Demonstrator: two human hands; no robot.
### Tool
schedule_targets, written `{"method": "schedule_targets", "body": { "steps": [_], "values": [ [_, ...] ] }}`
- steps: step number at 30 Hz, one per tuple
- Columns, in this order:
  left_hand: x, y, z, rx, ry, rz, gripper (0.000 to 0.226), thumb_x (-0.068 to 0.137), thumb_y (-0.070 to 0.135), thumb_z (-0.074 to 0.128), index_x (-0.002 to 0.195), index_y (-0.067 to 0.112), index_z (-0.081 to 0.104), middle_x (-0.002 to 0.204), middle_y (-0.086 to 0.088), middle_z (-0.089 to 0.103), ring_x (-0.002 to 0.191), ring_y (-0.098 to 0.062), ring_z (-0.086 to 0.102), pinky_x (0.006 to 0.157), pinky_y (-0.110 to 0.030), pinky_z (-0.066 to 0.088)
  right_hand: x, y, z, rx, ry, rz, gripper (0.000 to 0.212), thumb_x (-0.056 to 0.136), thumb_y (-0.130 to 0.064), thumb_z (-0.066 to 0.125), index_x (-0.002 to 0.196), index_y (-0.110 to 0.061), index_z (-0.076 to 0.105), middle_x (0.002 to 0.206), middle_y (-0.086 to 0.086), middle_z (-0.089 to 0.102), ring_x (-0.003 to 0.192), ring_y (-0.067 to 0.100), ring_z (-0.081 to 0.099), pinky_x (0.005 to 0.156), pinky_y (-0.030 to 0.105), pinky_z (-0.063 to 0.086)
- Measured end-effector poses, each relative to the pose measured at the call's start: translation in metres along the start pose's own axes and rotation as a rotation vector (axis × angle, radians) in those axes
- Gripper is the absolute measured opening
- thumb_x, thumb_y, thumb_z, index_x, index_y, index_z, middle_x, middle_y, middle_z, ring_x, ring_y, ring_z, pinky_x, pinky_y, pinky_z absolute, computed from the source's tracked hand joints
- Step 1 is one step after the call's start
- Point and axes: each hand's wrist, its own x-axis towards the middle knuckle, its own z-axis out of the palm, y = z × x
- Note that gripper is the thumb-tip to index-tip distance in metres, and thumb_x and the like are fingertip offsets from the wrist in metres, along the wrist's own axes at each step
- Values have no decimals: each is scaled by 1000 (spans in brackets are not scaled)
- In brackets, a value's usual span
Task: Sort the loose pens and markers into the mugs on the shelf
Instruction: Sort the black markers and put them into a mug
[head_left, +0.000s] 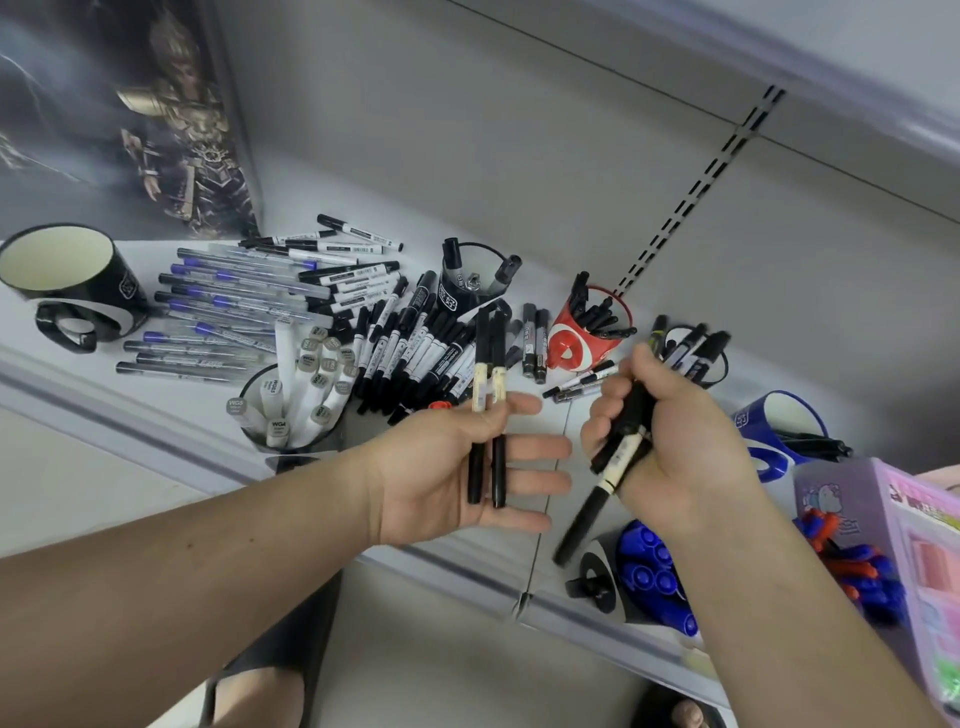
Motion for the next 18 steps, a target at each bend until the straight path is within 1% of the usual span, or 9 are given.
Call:
{"method": "schedule_targets", "body": {
  "steps": [3,6,8,9,11,12,13,15,18],
  "values": [
    [3,-15,4,-2,127,-92,26,105,34,32,104,18,53,105,-17,73,91,-36,71,73,-53,56,4,6,10,-5,89,-262,16,97,-22,59,86,-11,55,59,1,48,44,13,46,44,25,42],
    [2,-22,14,6,127,-132,27,105,36,35,99,18,53,106,-18,72,94,-41,70,73,-56,56,6,19,19,-97,119,-444,13,97,-15,59,90,-5,54,57,5,47,45,19,45,43,28,41],
    [3,-19,19,7,140,-121,26,105,37,36,99,18,53,101,-18,73,88,-40,71,72,-55,57,7,25,22,-168,148,-512,10,97,-12,59,93,-4,55,54,5,50,44,20,49,43,27,43],
    [3,-17,21,3,152,-109,25,105,37,36,100,19,54,97,-17,74,84,-39,71,70,-51,58,7,28,22,-204,161,-509,8,96,-12,60,93,-6,56,53,3,53,45,18,53,46,28,46],
    [4,-14,24,-8,210,-94,25,105,36,37,97,21,56,86,-13,73,72,-32,70,58,-32,54,6,37,20,-286,163,-439,7,94,-15,63,89,-12,60,60,1,64,56,13,63,56,33,54],
    [4,-14,27,-7,252,-92,25,104,35,39,91,23,56,78,-11,71,62,-27,65,49,-21,44,7,42,19,-327,162,-397,6,92,-18,65,87,-17,62,68,2,70,63,13,66,62,37,55],
    [5,-15,28,2,298,-82,25,103,35,43,84,23,56,71,-9,67,54,-21,56,45,-16,32,8,47,17,-372,161,-368,6,88,-22,67,83,-22,65,73,2,72,67,16,67,66,41,54],
    [6,-20,27,64,387,-23,26,99,34,51,75,23,50,63,-7,61,50,-16,41,42,-14,20,9,55,15,-458,165,-346,6,80,-26,68,76,-23,66,68,-3,68,68,23,62,66,41,49],
    [8,-19,23,105,429,45,20,89,29,56,72,20,53,66,-8,58,50,-17,39,41,-16,20,8,59,15,-490,172,-288,9,84,-21,69,78,-14,66,65,0,65,63,23,56,59,33,42]
  ]
}}
